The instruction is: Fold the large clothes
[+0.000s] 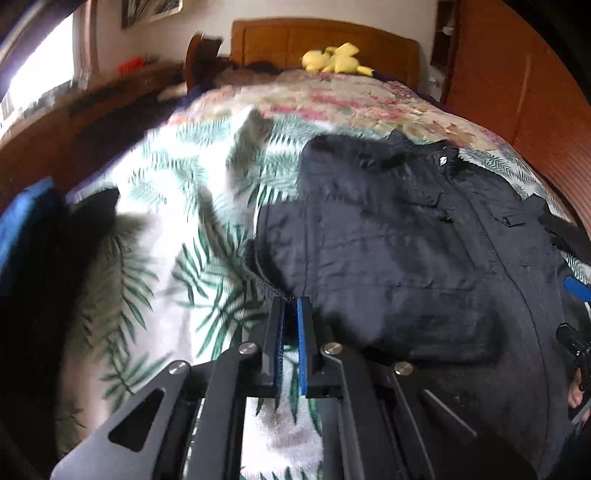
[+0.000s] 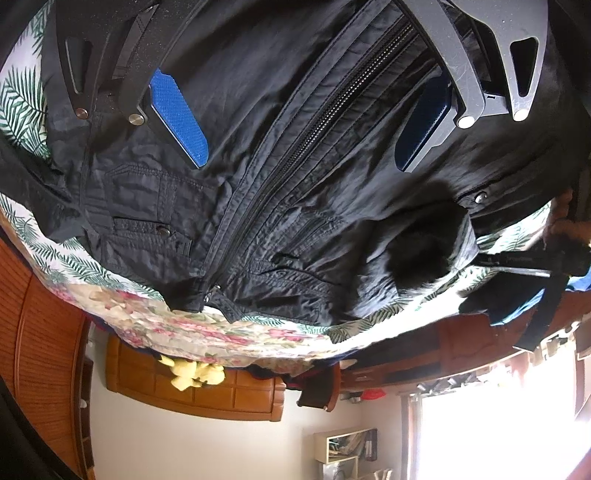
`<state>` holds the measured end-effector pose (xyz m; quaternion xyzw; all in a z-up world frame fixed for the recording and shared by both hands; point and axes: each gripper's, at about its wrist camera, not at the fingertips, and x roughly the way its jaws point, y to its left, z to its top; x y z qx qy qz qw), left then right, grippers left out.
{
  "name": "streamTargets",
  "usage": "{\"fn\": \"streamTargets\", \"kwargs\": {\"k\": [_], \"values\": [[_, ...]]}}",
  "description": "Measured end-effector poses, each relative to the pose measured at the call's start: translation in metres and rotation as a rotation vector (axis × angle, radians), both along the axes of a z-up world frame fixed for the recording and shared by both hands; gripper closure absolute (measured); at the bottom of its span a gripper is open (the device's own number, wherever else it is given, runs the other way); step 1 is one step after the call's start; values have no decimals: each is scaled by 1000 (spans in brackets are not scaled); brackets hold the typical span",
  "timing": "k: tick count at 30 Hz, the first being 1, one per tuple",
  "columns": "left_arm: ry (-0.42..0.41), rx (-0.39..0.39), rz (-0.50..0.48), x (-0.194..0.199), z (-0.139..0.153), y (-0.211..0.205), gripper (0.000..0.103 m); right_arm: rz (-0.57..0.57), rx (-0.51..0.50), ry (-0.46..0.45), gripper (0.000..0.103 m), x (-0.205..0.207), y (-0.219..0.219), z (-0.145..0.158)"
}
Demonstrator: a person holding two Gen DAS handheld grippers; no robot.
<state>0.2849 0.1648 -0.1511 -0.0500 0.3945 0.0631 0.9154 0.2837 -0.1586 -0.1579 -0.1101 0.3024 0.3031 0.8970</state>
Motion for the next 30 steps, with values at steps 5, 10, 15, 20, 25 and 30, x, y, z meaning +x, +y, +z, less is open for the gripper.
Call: {"fn": "streamTargets", "kwargs": {"k": [5, 10, 15, 20, 25, 30], "values": [[-82, 61, -39, -4, 49, -30, 103, 4, 6, -18, 0, -6, -5, 6], [-157, 93, -109, 0, 97, -76, 103, -24, 35, -32, 0, -11, -31, 18], [-226, 99, -213, 1, 137, -139, 103, -81, 56, -58, 0, -16, -72, 31], [-266, 90, -325, -13, 157, -199, 103, -131, 77, -69, 0, -22, -110, 38], [-258, 75, -365, -33, 152, -228, 103, -155, 72, -73, 0, -30, -133, 38], [-217, 55, -358, -42, 128, -231, 103, -160, 58, -72, 0, -34, -141, 34]]}}
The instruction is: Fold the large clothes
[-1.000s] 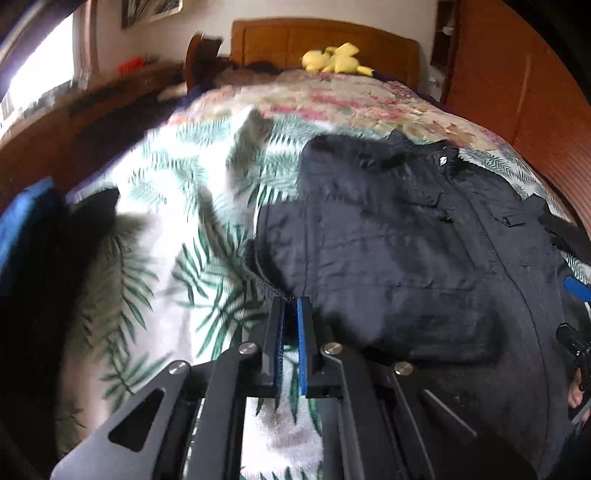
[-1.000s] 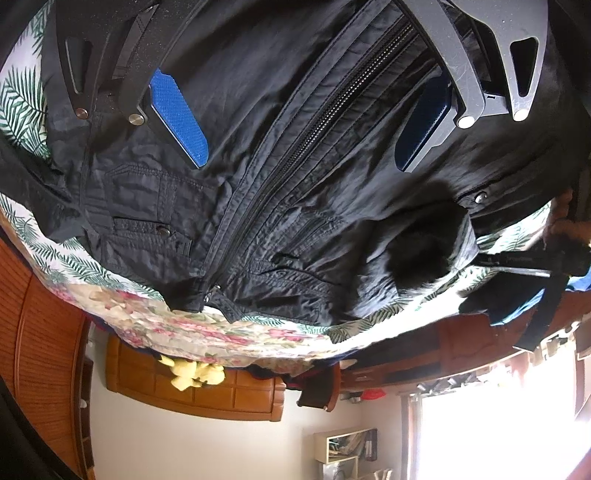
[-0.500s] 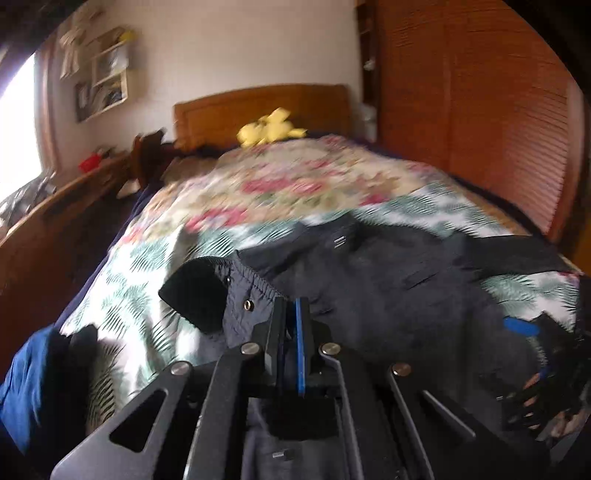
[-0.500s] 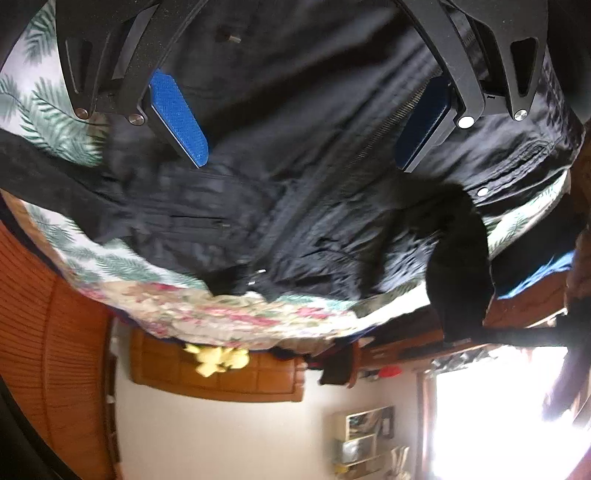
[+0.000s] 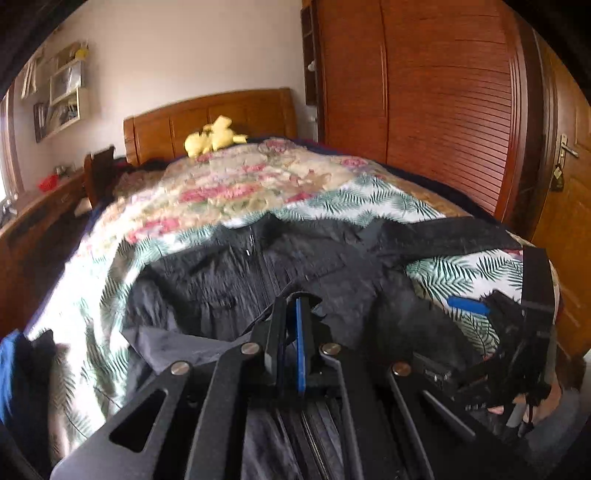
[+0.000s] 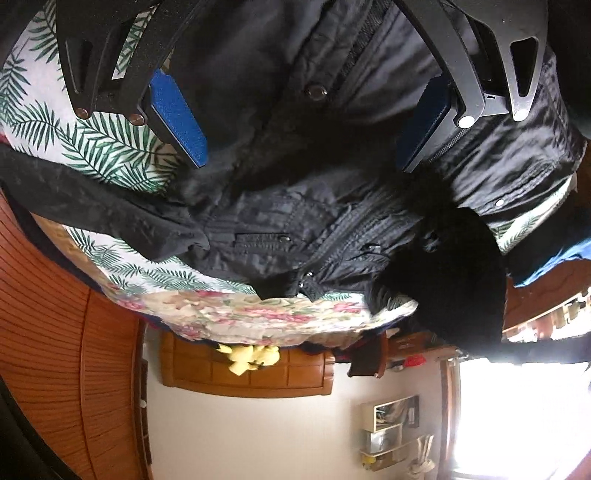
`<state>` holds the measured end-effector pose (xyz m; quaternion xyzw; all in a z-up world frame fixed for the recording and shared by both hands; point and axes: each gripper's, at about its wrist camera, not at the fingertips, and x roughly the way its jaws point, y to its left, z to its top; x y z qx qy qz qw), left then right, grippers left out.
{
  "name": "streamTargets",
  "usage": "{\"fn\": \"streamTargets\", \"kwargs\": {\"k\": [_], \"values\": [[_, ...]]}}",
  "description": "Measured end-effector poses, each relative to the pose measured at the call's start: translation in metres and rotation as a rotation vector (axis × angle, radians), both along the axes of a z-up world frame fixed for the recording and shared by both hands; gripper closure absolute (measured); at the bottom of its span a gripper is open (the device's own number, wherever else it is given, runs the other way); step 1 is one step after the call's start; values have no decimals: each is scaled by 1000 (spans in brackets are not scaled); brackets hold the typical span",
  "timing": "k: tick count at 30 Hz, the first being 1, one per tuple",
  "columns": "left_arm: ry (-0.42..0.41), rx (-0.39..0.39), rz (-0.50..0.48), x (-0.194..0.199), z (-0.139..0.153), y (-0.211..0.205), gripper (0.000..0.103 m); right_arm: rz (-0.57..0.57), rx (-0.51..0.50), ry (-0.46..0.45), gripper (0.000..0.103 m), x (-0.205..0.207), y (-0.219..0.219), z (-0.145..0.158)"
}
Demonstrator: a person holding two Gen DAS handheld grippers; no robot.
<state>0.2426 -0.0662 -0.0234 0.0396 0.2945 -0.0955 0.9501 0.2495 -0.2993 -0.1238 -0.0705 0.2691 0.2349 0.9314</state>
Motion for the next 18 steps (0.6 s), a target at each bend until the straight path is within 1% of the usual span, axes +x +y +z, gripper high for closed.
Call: {"fn": "streamTargets", "kwargs": {"k": [3, 5, 7, 13, 17, 18], "values": [[22, 6, 6, -2, -17, -1, 103, -1, -10, 10, 0, 2, 0, -3], [43, -9, 3, -5, -30, 0, 103, 2, -13, 17, 0, 3, 2, -5], [49, -40, 4, -8, -39, 5, 102, 5, -14, 21, 0, 4, 5, -6], [37, -75, -22, -22, -54, 12, 101, 14, 29, 45, 0, 9, 14, -5], [22, -125, -12, -31, -59, 20, 99, 18, 43, 35, 0, 10, 23, 1], [16, -118, -11, -34, -58, 21, 99, 20, 48, 33, 0, 10, 25, 3]]}}
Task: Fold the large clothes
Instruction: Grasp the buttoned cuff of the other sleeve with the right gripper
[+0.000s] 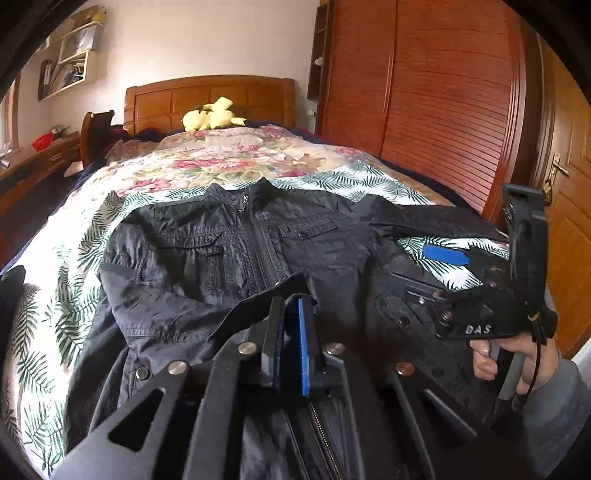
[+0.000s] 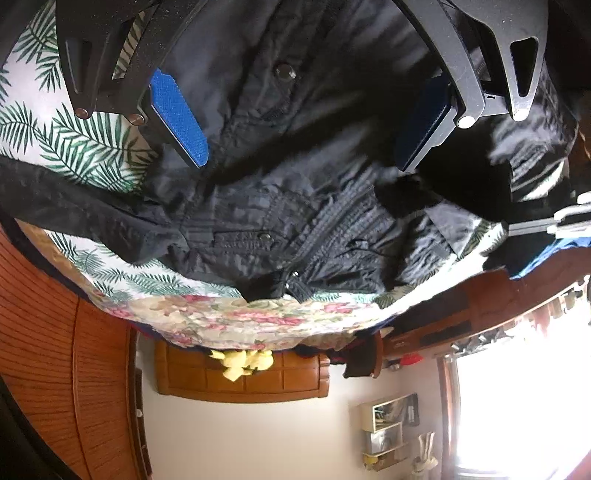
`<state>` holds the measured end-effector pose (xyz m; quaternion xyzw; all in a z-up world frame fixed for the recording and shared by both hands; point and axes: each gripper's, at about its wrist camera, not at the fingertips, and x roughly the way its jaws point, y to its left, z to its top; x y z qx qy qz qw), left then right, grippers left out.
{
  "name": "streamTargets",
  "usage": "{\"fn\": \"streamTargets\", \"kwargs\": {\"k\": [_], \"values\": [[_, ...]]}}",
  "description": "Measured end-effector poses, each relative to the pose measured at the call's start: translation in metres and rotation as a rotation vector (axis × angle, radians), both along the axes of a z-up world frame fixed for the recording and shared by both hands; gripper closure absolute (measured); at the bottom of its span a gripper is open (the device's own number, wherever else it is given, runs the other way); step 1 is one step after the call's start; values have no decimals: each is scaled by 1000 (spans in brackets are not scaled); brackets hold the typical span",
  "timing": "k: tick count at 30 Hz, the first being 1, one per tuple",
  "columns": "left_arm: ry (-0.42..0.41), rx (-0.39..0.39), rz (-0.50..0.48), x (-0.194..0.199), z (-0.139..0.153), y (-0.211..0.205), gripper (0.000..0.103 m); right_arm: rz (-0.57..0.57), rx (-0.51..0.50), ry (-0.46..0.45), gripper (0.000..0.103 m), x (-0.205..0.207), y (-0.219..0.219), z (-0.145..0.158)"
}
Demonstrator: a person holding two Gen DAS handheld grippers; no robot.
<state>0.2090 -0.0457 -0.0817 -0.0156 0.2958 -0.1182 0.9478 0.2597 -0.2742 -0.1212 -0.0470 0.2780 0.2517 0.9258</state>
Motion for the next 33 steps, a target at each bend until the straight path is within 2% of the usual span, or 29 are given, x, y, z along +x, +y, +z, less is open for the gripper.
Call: {"fn": "streamTargets", "kwargs": {"k": [3, 7, 14, 20, 28, 33], "values": [[-26, 30, -20, -11, 3, -3, 96, 12, 13, 0, 0, 3, 9, 4], [-56, 42, -24, -25, 8, 3, 85, 36, 24, 8, 0, 9, 28, 5], [-56, 40, 8, -40, 4, 37, 75, 80, 17, 30, 1, 13, 65, 0], [-48, 61, 62, -46, -3, 71, 72, 169, -41, 73, 2, 13, 105, -22], [-44, 54, 124, -53, -8, 103, 71, 189, -80, 184, 3, 37, 123, -52], [-47, 52, 146, -54, -8, 113, 71, 242, -85, 253, 13, 40, 128, -63]]}}
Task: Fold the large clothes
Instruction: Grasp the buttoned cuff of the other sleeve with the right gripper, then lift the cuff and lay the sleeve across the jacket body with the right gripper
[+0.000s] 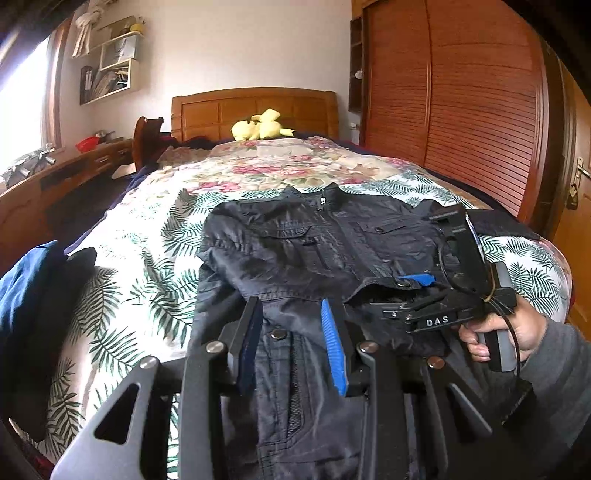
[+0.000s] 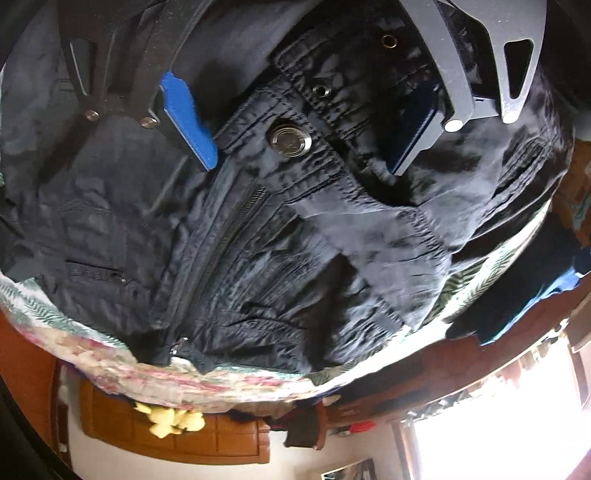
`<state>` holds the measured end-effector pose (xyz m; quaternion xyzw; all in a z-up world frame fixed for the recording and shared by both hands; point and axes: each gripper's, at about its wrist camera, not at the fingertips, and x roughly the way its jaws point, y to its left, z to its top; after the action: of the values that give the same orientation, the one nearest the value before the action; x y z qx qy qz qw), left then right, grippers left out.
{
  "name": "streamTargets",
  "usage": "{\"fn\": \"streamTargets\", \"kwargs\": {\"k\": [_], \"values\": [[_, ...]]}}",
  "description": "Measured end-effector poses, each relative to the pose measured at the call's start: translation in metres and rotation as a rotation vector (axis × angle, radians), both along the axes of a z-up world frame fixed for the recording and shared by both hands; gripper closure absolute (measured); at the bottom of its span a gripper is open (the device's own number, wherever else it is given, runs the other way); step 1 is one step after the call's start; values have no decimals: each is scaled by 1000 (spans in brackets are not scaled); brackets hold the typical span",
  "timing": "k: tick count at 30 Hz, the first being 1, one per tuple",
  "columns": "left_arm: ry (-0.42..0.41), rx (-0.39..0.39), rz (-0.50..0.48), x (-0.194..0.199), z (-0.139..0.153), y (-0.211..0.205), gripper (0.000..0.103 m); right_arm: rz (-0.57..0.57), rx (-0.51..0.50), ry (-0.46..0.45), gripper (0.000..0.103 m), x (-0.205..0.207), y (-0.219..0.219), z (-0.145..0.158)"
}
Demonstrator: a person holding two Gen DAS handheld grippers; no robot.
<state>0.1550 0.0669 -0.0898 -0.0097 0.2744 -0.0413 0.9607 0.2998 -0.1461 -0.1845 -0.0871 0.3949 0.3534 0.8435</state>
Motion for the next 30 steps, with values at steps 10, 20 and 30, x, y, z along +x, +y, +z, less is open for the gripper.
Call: {"fn": "streamTargets", "kwargs": {"k": [10, 20, 30], "values": [[-7, -20, 15, 3, 0, 6, 71, 41, -15, -74, 94, -24, 1, 11], [-3, -22, 3, 7, -2, 2, 71, 35, 101, -119, 99, -30, -23, 36], [-5, -12, -31, 9, -2, -13, 71, -116, 234, -266, 99, -58, -104, 94]]}}
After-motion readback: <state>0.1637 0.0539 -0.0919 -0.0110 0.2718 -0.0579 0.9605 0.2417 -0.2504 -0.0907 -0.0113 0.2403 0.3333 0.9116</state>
